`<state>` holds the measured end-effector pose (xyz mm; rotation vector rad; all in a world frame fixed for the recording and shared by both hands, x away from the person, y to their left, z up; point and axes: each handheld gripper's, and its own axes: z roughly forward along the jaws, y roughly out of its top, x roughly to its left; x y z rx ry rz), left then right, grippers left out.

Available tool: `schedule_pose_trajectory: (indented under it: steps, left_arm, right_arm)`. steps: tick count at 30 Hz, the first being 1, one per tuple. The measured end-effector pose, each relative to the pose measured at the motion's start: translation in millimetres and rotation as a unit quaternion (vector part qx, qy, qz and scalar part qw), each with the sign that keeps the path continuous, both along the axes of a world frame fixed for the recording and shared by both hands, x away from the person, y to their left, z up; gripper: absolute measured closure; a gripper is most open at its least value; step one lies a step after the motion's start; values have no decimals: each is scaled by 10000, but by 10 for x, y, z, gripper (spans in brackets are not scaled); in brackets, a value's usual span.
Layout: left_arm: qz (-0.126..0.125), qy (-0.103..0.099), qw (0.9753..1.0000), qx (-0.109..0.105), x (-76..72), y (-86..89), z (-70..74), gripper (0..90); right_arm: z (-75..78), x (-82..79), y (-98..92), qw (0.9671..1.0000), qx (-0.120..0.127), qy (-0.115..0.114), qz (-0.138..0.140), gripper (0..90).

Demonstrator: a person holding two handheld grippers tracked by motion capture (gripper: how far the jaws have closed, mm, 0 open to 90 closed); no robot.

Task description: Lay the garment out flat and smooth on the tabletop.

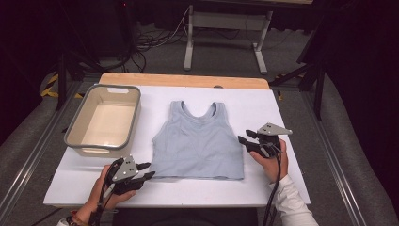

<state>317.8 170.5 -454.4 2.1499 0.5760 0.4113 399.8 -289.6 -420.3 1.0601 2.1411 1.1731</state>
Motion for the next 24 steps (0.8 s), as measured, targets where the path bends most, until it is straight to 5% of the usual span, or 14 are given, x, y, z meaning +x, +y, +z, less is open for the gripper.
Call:
schedule_pose_trajectory:
  steps: [5, 12, 20, 24]
  left_arm:
    - [286, 194, 9990, -277, 93, 33, -20, 420]
    - [282, 144, 9987, -387, 111, -24, -20, 329]
    - [181, -145, 9992, -317, 66, -52, -29, 241]
    - [165, -97, 9993, -335, 74, -45, -53, 227]
  right_arm:
    - [108, 0, 153, 9992, 228, -275, 151, 542]
    - [220, 29, 547, 9962, 205, -491, 684, 676]
    - [325, 101, 970, 9937, 183, -610, 920, 529]
    - [326, 160, 1075, 9939, 127, -604, 910, 447]
